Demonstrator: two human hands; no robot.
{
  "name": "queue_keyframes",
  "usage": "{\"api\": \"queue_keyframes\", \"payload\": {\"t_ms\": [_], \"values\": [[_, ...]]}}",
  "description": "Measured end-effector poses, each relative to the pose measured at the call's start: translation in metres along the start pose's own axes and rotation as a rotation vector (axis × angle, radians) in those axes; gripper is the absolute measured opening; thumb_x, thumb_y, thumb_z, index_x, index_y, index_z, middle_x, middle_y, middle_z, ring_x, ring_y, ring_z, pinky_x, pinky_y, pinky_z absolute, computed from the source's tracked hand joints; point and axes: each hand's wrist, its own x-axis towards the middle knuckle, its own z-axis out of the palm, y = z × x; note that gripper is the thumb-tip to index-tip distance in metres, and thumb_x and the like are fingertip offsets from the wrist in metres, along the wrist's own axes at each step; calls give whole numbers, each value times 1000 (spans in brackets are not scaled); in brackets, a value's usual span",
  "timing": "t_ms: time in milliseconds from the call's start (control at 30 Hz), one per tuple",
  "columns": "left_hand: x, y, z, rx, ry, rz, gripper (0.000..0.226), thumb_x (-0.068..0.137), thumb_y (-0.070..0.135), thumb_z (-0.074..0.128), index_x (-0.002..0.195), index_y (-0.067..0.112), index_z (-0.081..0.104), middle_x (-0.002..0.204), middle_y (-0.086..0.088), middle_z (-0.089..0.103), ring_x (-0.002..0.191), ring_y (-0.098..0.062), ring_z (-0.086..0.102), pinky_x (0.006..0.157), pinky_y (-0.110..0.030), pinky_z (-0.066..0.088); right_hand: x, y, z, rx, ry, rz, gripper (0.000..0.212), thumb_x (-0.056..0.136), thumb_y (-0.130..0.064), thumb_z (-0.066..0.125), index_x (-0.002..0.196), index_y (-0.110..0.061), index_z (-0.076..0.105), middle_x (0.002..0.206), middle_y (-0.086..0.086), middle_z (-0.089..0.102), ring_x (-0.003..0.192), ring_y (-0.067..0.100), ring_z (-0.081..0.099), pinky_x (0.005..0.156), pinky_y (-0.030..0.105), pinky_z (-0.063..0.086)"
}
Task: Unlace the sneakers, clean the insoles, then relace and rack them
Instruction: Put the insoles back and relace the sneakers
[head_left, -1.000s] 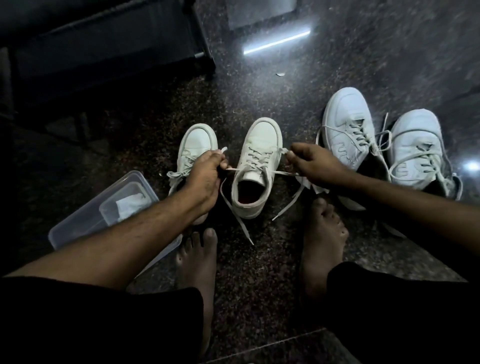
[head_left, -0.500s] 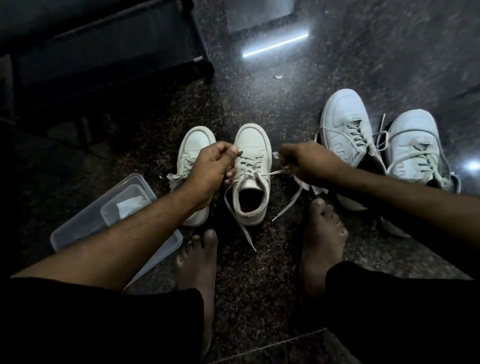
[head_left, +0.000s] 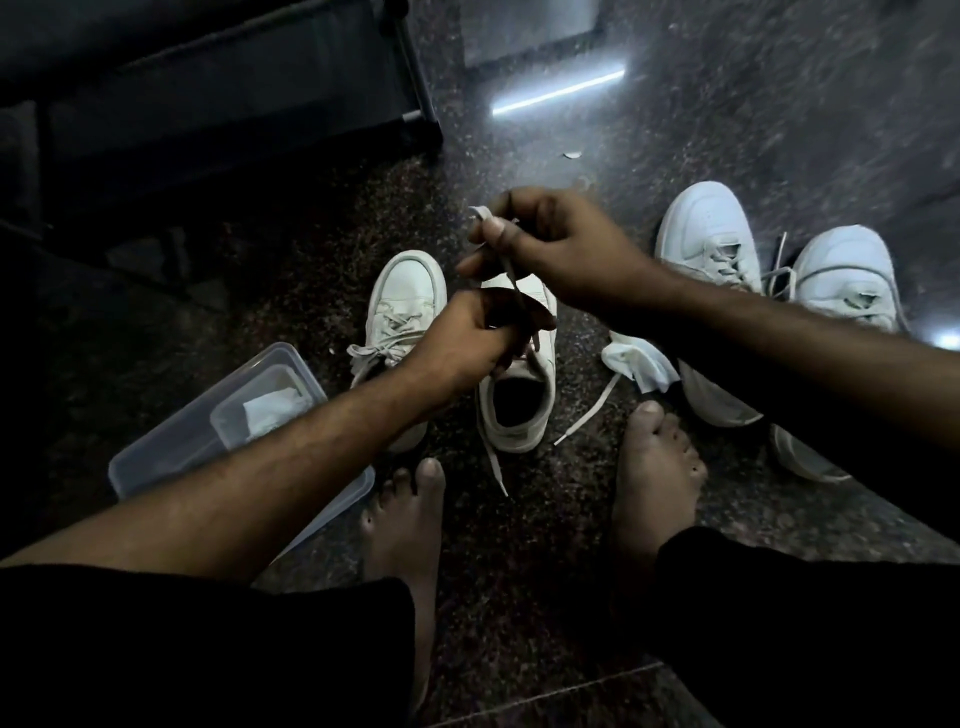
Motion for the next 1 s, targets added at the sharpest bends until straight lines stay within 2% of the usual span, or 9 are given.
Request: {"api": "queue_keyframes", "payload": {"t_ms": [67,133,233,533,600,700,833,933,1000], "values": [[-1,2,0,-36,6,-2,24,99,-6,50,91,4,70,60,-1,56,44,-4,44,44,-17,36,-1,12,-1,3,-55,43,29,104,-18,46,119,5,54,101,15,72,94,24,71,81,43,54],[-2,2,0,-106,48,-9,25,100,-2,51,85,8,67,59,0,57,43,-6,45,43,-17,36,-7,27,-5,-110,-112,70,34,103,-28,46,126,-3,50,94,6,69,82,14,66,72,36,55],[2,0,-7,-300,140,-104,19,102,13,54,89,6,66,60,0,58,44,-9,45,44,-17,37,-20,48,-10,-353,-121,32,40,99,-36,53,133,-15,44,95,1,67,76,18,67,71,39,58],[4,4,-16,-461,134,-294,33,105,32,48,86,10,63,57,-2,52,48,-10,46,45,-21,41,-30,45,-7,-778,44,-289,38,90,-36,68,122,-20,56,99,-5,65,73,5,55,65,35,51],[4,6,-17,-438,114,-314,35,106,34,46,88,8,62,59,-3,52,48,-11,47,45,-21,42,-31,42,-7,-923,13,-336,36,92,-40,63,122,-24,55,107,-5,62,81,12,60,62,37,53],[3,10,-18,-430,44,-366,47,108,37,32,86,8,61,60,-4,56,48,-13,48,46,-23,46,-37,44,-11,-1218,-124,-442,25,98,-39,51,117,-25,58,99,1,57,78,26,61,48,39,49],[6,7,-14,-176,59,-347,45,107,42,33,104,1,52,65,-13,59,50,-21,56,55,-31,49,-41,41,-19,-1386,-134,-400,10,97,-28,54,101,-20,61,92,2,52,72,26,57,42,32,38],[3,-4,-15,172,173,-75,36,98,39,58,111,12,39,77,-6,59,61,-15,58,61,-36,52,-32,37,-21,-1404,-45,-276,12,95,-33,52,93,-22,58,92,1,53,73,28,57,47,29,31],[-3,-6,-18,374,104,132,33,93,30,67,107,16,41,79,-2,55,63,-9,51,61,-32,46,-28,35,-22,-1378,-8,-233,17,95,-38,50,94,-25,61,94,-2,58,78,27,61,51,29,33]]}}
